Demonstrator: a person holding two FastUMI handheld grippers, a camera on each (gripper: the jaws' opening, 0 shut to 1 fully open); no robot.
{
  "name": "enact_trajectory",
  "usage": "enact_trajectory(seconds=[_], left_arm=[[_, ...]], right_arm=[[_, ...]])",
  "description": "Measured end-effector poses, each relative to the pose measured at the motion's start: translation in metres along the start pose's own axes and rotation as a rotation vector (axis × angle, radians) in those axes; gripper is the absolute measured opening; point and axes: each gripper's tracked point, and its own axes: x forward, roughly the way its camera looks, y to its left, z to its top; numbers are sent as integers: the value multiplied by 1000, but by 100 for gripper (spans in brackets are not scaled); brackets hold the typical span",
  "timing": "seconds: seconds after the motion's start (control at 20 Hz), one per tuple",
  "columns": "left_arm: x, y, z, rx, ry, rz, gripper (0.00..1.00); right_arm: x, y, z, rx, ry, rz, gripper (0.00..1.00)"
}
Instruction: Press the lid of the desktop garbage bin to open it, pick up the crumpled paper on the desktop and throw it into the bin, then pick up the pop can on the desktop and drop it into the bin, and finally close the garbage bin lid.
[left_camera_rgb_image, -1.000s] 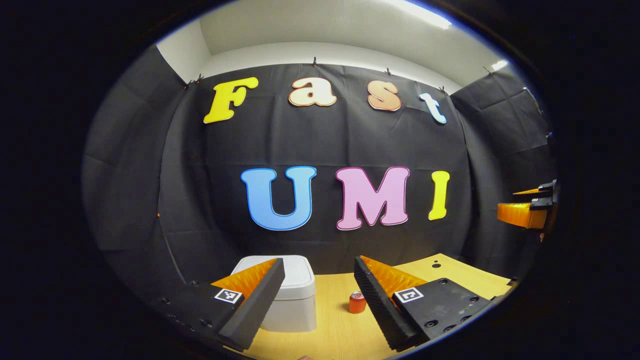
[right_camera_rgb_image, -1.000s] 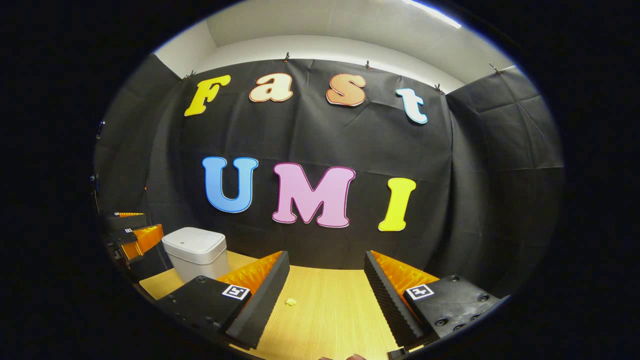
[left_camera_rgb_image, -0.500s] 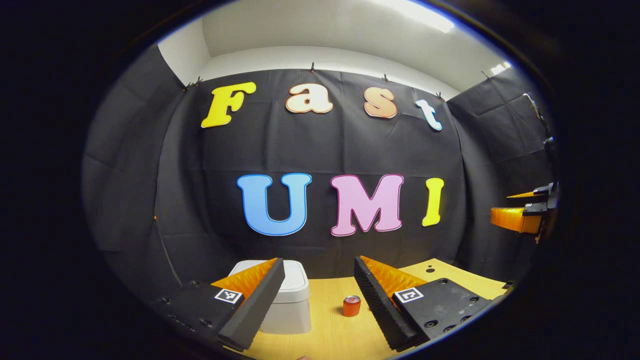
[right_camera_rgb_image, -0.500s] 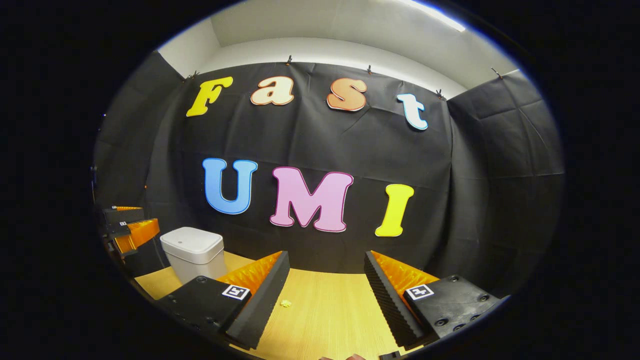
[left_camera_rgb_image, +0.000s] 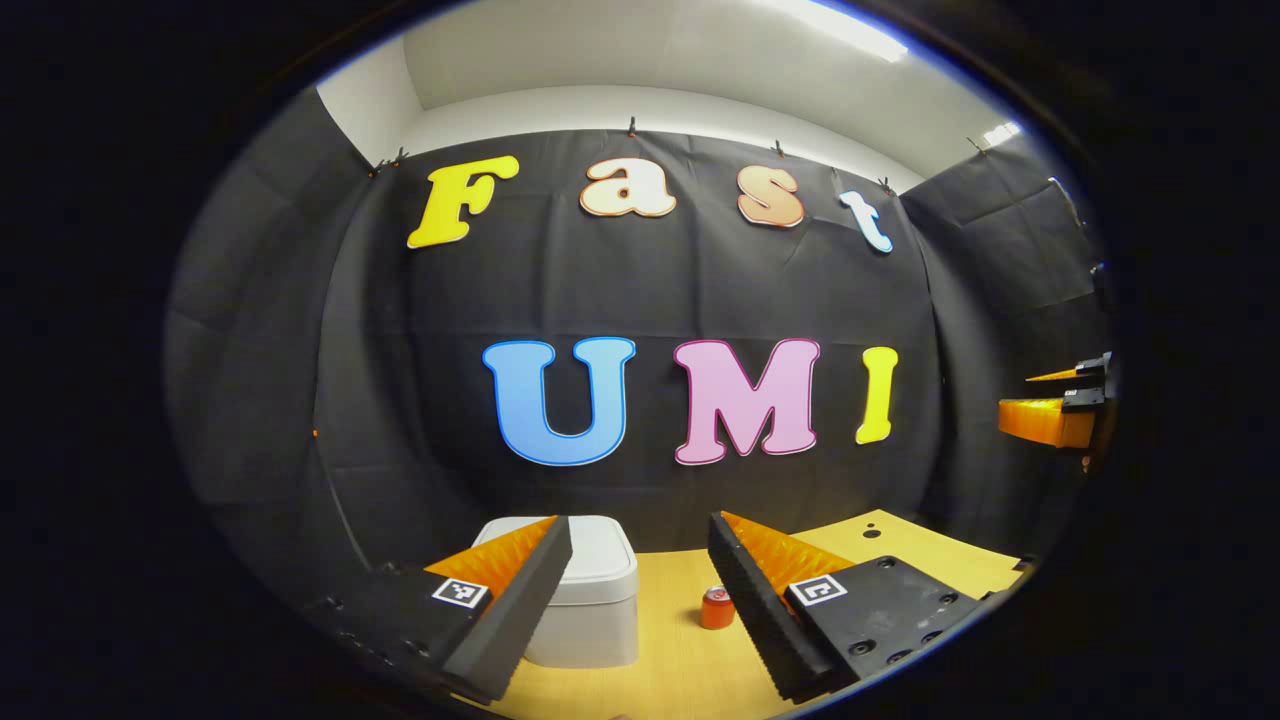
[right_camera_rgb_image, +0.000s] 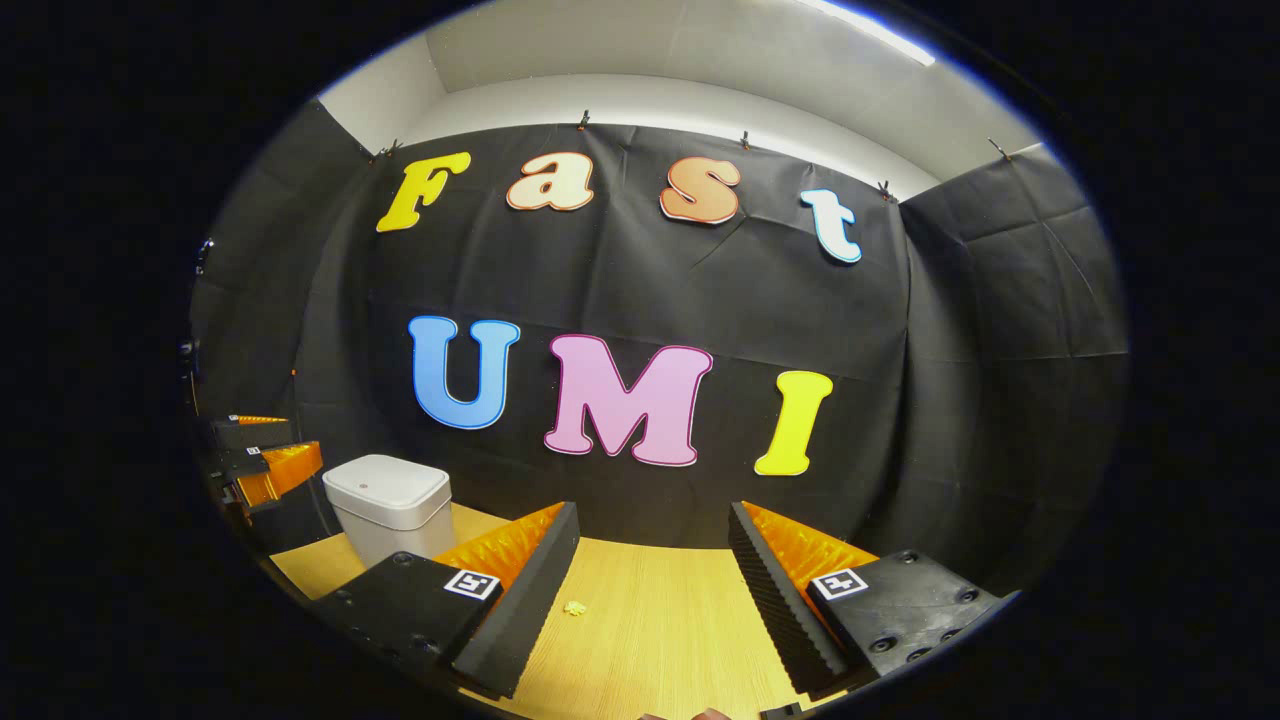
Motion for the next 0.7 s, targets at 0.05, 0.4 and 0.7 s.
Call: enact_trajectory(seconds=[0.05,0.4,0.7], left_arm=[[1,1,-1,4,2,-4,89],[5,7,1,14,2,-55,27],[22,28,3,65,13,-103,6]], right_arm=[[0,2,-2,-2,3,3,97],[12,19,5,-7,-1,19,97],[20,32,2,-9,16,48,97]])
